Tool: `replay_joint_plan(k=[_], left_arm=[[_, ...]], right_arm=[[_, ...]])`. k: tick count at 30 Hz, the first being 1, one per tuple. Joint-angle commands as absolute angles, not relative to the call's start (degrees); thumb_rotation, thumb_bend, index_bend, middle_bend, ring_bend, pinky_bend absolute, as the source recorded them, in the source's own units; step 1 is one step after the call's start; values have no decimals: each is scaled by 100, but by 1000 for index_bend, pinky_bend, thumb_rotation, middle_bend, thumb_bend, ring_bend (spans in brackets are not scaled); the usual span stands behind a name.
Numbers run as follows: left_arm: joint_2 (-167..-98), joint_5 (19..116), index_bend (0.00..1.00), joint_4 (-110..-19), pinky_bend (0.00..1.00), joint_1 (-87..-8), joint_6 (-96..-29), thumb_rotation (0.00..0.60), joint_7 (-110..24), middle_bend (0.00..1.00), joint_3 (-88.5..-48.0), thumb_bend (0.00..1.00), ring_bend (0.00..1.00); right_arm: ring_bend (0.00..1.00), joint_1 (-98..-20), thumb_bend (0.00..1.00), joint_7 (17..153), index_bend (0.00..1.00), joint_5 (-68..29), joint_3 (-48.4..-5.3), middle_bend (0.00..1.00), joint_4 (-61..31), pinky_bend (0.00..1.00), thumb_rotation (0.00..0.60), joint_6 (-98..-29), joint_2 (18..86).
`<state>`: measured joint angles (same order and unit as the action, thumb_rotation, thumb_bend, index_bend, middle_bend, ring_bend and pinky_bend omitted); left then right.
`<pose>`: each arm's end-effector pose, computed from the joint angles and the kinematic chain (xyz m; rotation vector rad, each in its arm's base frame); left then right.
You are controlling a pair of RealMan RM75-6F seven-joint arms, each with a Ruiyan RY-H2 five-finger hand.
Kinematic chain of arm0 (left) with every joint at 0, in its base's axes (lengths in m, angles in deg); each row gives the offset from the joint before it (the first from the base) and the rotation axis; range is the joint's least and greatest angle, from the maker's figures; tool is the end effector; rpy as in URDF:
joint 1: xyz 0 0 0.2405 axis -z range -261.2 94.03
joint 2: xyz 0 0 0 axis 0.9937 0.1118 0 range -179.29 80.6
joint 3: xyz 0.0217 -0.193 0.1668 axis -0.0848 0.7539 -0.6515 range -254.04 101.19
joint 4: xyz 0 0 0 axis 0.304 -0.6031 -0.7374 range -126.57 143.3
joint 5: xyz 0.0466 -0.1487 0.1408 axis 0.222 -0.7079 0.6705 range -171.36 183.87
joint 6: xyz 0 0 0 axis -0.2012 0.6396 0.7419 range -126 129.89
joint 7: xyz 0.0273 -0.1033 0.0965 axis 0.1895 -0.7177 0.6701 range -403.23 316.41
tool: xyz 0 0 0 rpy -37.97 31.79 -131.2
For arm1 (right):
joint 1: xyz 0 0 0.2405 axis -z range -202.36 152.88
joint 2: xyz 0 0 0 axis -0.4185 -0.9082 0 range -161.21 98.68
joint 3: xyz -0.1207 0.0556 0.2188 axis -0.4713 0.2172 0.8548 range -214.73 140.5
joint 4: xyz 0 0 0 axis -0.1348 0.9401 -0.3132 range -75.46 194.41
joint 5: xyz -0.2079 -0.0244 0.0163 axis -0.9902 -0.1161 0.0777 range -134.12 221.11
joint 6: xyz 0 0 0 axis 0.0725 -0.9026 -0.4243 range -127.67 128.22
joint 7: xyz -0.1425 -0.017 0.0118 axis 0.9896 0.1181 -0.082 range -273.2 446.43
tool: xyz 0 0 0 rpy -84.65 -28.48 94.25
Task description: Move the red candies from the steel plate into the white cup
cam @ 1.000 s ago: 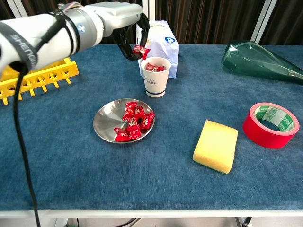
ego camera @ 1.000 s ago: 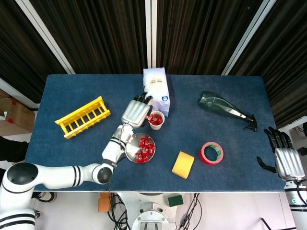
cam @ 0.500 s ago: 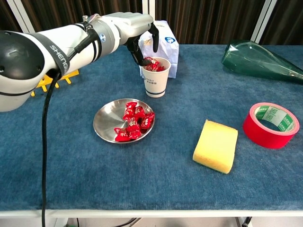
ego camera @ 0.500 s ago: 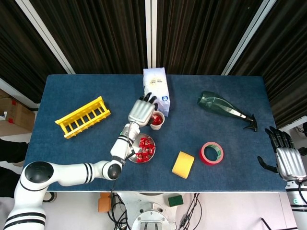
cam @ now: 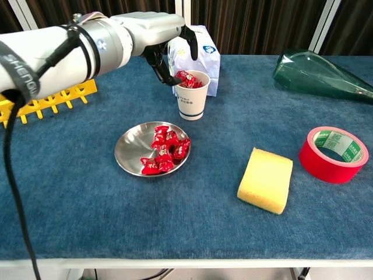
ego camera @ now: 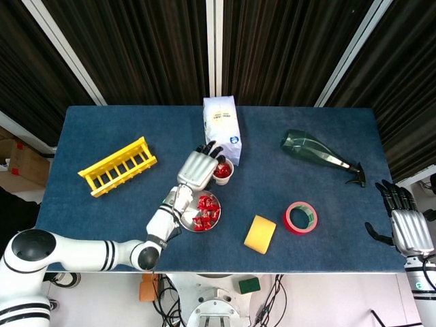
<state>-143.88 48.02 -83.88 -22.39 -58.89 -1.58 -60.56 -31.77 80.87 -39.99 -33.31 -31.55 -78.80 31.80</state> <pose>-0.0147 0.3548 -0.0355 -1.9353 -0.8108 -0.9586 -0.3202 -0.1966 0.1588 1.3858 -1.0105 0.9064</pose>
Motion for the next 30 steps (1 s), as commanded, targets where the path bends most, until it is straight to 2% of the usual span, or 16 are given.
replay_joint_plan(k=[1,7,12,20,30], left_arm=[[-14010,5330,325,-9277,194,-2604,-6228,600,-164,155,-6546,285,32],[-13918,5725,340,-9704,194,-2909,-6344,600,-134,158,-7138,285,32],[-13765,5770,331,-9975,194,-3094,-6292,600,-128,166,-7463,269,32],[-13713,5748,336,-10076,194,-3247,-6085,600,-321,163,-7637,259,32],[-14182,6068,354,-9534,195,-3336,-5916,600,-495,163,-7707,248,32]], right_arm=[[0,-3180,288,8120,0,-4003,-3340,0,-3166,0,600,-7876,3193],[0,-3177,288,8189,0,-3998,-3348,0,-3172,0,600,-7881,3221],[0,-3184,289,8206,0,-3998,-3351,0,-3169,0,600,-7868,3230],[0,-3205,289,8238,0,-3977,-3352,0,-3167,0,600,-7824,3244],[0,-3205,289,8205,0,-3966,-3346,0,-3156,0,600,-7823,3234]])
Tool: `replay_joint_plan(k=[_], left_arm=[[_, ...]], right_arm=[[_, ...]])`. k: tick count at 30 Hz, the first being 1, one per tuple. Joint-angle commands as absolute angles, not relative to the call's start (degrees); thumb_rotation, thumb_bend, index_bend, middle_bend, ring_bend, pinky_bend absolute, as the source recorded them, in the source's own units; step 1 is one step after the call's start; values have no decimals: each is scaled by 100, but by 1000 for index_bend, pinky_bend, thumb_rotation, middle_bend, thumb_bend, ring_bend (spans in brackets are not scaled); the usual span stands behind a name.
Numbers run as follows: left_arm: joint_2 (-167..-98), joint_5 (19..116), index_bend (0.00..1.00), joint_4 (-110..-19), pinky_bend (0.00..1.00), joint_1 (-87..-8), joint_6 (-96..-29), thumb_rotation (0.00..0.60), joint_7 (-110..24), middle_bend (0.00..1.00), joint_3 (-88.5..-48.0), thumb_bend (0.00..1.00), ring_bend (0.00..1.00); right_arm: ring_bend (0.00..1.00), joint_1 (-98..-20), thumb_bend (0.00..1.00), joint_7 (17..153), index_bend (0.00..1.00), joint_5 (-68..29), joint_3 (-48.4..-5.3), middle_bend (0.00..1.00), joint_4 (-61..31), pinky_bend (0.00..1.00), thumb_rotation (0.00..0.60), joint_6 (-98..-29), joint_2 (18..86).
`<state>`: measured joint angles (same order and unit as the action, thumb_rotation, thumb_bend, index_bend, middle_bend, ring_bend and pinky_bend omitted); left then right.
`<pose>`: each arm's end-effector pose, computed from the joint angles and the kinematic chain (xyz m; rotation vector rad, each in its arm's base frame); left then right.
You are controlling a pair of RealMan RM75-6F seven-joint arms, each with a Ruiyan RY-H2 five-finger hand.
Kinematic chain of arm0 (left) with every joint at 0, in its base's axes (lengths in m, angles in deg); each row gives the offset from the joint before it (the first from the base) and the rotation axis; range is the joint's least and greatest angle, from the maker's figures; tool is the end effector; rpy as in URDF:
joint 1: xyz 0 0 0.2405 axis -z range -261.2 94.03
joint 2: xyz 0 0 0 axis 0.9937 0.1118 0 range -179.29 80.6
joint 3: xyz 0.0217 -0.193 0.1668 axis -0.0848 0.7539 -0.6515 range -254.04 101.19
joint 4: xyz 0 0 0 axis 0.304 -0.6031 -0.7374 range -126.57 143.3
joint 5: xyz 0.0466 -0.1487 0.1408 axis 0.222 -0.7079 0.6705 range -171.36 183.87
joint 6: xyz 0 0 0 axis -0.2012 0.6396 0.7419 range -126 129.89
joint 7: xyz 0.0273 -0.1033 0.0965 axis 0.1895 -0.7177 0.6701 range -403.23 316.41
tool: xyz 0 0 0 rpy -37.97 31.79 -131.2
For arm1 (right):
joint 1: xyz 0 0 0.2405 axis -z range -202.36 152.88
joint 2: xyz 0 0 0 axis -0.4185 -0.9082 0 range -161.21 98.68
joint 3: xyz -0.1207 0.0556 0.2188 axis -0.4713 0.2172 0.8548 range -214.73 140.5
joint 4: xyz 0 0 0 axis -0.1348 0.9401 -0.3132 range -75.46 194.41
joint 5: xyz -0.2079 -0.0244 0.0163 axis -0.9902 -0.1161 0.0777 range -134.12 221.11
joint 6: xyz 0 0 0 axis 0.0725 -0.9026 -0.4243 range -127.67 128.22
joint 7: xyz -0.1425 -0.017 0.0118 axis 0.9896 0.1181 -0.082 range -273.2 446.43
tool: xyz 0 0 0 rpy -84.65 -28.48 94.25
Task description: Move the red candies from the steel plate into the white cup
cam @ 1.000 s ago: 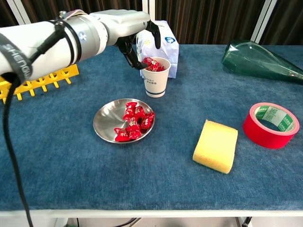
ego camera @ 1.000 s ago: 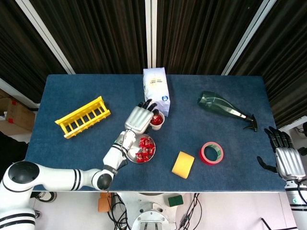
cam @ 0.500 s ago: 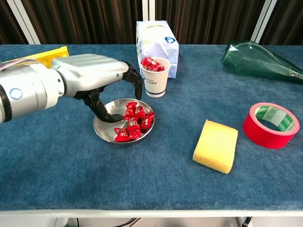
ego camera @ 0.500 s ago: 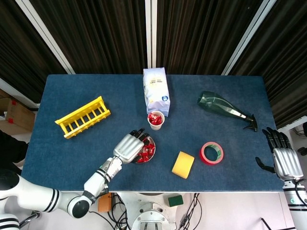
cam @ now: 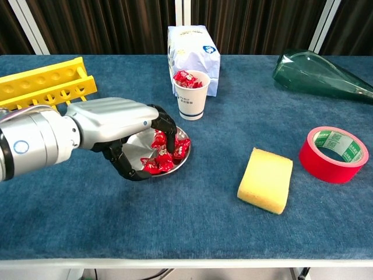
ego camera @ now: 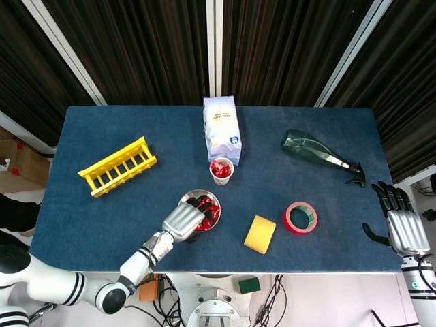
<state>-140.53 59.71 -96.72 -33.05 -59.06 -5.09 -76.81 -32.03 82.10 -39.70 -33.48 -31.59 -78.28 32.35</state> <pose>-0.0821 0.2557 -0.0551 -2.1966 -0.9094 -0.8267 -0.3198 -0.1972 0.1541 1.3961 -1.0107 0.8909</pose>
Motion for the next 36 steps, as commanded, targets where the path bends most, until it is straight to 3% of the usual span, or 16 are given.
replay_joint_plan(k=[1,30,36], left_arm=[[-14237,6083,354,-9478,195,-3346,-5912,600,-486,163,-7709,248,32],[-14501,6159,477,-9079,195,-3530,-5850,600,-276,163,-7630,281,32],[-14499,6217,456,-9058,195,-3554,-5839,600,-275,164,-7604,282,32]], right_arm=[[0,-3206,289,8196,0,-3963,-3345,0,-3154,0,600,-7820,3230],[0,-3197,289,8186,0,-3971,-3343,0,-3155,0,600,-7849,3223],[0,-3195,289,8183,0,-3964,-3342,0,-3156,0,600,-7850,3221]])
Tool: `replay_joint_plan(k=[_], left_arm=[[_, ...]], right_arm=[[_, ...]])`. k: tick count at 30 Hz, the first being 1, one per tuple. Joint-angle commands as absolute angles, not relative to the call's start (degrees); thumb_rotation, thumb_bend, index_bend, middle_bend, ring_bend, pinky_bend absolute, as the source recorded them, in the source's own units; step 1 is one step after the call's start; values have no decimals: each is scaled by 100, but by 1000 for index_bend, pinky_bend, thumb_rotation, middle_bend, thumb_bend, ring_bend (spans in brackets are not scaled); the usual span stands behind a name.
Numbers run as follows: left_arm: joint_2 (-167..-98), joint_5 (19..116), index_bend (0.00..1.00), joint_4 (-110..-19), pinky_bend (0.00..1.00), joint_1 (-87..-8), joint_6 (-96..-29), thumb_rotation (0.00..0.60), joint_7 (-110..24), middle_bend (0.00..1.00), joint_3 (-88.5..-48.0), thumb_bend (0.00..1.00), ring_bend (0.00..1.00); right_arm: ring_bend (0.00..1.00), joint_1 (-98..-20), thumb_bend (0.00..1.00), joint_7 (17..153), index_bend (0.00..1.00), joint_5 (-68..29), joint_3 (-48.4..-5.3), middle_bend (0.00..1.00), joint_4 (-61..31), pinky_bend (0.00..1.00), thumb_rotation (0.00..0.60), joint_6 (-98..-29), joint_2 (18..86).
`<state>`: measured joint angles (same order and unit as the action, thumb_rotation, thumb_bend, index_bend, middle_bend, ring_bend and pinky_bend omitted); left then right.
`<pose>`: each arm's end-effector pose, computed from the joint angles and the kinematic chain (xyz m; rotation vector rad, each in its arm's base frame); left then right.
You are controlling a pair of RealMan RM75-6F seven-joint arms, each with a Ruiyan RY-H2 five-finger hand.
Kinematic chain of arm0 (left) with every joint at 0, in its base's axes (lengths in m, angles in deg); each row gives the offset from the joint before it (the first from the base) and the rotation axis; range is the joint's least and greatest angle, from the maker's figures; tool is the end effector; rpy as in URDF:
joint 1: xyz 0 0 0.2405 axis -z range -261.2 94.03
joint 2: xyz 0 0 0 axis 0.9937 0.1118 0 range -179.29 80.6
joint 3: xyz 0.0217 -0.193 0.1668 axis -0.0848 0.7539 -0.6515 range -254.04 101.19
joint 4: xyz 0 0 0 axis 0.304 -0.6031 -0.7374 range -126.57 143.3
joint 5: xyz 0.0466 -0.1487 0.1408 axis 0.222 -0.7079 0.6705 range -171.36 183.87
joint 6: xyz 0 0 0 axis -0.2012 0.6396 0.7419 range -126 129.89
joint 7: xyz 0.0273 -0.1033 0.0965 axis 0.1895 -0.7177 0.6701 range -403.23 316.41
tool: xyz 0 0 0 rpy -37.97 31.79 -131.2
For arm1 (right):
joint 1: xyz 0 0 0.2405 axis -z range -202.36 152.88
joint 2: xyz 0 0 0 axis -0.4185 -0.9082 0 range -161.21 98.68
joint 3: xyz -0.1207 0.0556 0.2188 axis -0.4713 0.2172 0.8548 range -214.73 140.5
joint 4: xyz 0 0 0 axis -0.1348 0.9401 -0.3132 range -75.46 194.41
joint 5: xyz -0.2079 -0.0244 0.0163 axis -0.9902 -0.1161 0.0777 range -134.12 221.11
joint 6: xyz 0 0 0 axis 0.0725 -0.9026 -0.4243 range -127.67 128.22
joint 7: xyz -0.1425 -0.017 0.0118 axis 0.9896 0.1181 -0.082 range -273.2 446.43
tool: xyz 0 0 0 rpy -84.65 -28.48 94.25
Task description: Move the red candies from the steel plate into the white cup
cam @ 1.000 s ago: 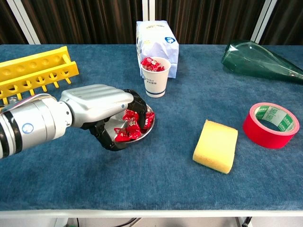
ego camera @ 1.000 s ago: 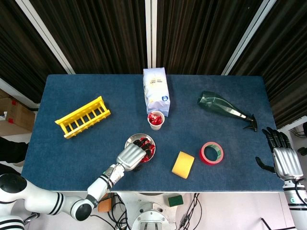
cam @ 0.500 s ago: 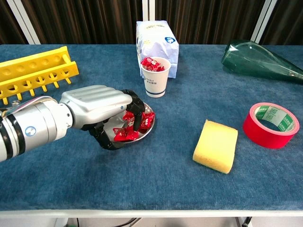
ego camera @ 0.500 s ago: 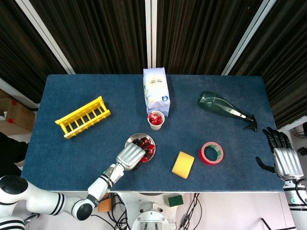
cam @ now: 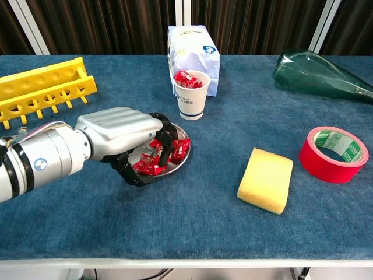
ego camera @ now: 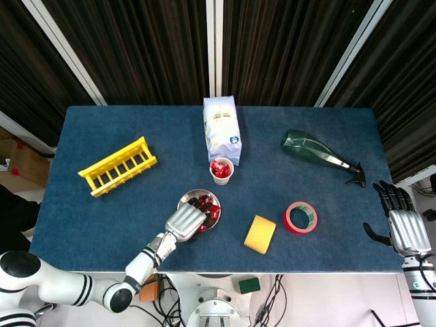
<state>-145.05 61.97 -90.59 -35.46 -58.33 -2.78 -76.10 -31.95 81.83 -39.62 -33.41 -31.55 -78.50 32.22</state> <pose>-0.0899 0.2575 -0.0745 -2.1864 -0.8485 -0.8086 -0.3203 -0.1971 0.1558 1.3901 -1.0095 0.8941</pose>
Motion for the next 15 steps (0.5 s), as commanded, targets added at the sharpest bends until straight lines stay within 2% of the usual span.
replay_joint_plan(k=[1,15], left_arm=[[-14495,6230,451,-9057,195,-3559,-5845,600,-269,164,-7602,283,32],[-14447,6323,440,-9069,194,-3657,-5974,600,-113,165,-7592,282,32]], right_arm=[[0,-3195,289,8186,0,-3964,-3343,0,-3155,0,600,-7848,3222],[0,-3205,288,8240,0,-3946,-3346,0,-3170,0,600,-7821,3231]])
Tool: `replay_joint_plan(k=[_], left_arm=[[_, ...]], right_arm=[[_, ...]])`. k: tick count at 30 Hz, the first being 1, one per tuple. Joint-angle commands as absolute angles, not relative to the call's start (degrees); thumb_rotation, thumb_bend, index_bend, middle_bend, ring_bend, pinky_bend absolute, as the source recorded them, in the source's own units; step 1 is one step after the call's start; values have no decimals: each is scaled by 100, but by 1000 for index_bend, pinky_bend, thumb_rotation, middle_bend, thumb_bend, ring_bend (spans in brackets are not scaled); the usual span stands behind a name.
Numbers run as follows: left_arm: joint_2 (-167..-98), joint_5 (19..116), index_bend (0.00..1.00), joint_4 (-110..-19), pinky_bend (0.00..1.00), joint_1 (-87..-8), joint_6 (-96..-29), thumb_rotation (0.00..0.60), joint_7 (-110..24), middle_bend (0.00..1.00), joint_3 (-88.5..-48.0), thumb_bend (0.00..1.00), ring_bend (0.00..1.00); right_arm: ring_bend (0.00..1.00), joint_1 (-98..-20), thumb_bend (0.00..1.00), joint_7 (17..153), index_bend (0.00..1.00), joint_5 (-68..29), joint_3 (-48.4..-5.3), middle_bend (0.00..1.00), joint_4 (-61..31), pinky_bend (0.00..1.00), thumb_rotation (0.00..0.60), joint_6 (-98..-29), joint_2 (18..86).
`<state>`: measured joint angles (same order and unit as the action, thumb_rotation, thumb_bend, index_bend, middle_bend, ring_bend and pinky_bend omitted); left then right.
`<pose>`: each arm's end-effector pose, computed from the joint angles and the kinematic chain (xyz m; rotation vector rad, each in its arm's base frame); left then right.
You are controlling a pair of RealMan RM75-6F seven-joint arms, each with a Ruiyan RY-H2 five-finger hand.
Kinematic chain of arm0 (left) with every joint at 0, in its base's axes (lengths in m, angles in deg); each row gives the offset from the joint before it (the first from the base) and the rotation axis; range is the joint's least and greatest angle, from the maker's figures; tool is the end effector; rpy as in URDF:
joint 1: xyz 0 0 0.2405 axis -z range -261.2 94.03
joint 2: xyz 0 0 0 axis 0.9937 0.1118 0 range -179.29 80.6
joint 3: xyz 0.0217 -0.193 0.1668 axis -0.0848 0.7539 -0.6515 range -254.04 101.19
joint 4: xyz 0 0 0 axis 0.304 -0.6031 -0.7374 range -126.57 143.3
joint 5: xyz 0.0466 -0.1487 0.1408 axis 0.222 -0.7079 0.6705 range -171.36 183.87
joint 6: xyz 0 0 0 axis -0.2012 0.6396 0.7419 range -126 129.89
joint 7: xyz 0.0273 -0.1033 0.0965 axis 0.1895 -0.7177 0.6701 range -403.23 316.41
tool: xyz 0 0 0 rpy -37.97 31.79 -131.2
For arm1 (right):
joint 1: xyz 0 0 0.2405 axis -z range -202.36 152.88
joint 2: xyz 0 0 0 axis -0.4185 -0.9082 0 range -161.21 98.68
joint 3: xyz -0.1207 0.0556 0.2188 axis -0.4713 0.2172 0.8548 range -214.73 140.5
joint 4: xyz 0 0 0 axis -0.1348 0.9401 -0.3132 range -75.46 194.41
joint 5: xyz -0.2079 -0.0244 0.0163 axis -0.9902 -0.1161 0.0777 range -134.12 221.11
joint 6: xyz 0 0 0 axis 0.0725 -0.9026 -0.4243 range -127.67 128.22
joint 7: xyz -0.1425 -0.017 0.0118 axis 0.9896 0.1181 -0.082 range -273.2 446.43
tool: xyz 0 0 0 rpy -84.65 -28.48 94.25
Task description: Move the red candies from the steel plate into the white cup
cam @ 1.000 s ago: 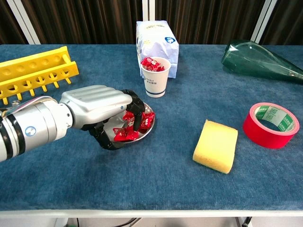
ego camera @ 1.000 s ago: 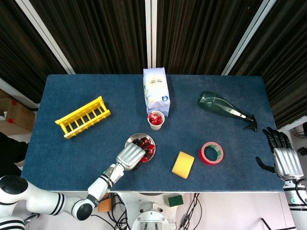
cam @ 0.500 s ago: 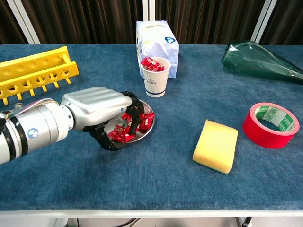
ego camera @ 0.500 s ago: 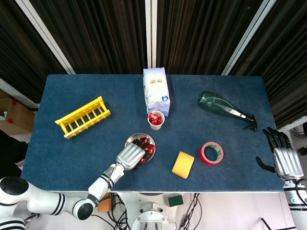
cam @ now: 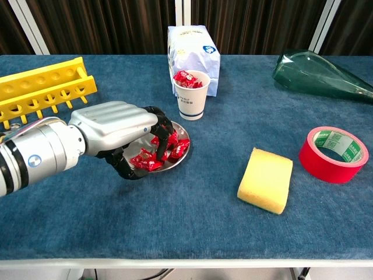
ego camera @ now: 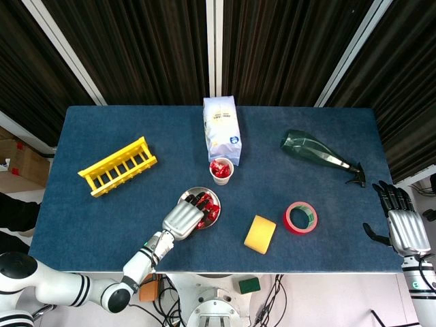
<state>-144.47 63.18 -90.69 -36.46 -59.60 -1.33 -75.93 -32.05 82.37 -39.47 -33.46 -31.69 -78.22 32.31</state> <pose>-0.0932 0.2598 -0.0685 -2.1615 -0.8052 -0.8094 -0.3200 -0.1974 0.1543 1.3947 -1.0098 0.8865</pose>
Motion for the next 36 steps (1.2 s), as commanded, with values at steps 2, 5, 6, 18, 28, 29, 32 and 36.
replay_joint_plan(k=[2,5,6,18,28,29,32,36], left_arm=[[-14446,6322,439,-9077,194,-3672,-5987,600,-94,165,-7589,282,32],[-14448,6323,439,-9068,194,-3685,-6000,600,-54,166,-7589,283,32],[-14451,6325,440,-9059,194,-3688,-6004,600,-35,166,-7591,282,32],[-14528,6363,499,-8953,195,-3728,-5990,600,10,175,-7568,315,34],[-14548,6433,576,-8940,202,-3770,-5993,600,-15,193,-7532,353,46],[-14550,6453,585,-8943,203,-3777,-5999,600,-28,198,-7528,355,49],[-14533,6503,604,-8979,204,-3797,-6008,600,-56,208,-7522,362,53],[-14463,6597,615,-9125,205,-3814,-6063,600,-45,215,-7502,362,53]], right_arm=[[0,-3207,288,8247,0,-3941,-3348,0,-3169,0,600,-7813,3233],[0,-3209,288,8255,0,-3939,-3349,0,-3175,0,600,-7808,3231],[0,-3209,288,8256,0,-3940,-3349,0,-3176,0,600,-7808,3231],[0,-3215,288,8266,0,-3930,-3353,0,-3178,0,600,-7786,3225],[0,-3219,288,8280,0,-3926,-3356,0,-3185,0,600,-7777,3225],[0,-3219,288,8282,0,-3926,-3356,0,-3186,0,600,-7776,3225],[0,-3220,288,8285,0,-3929,-3358,0,-3187,0,600,-7775,3225],[0,-3217,289,8280,0,-3935,-3360,0,-3191,0,600,-7783,3222]])
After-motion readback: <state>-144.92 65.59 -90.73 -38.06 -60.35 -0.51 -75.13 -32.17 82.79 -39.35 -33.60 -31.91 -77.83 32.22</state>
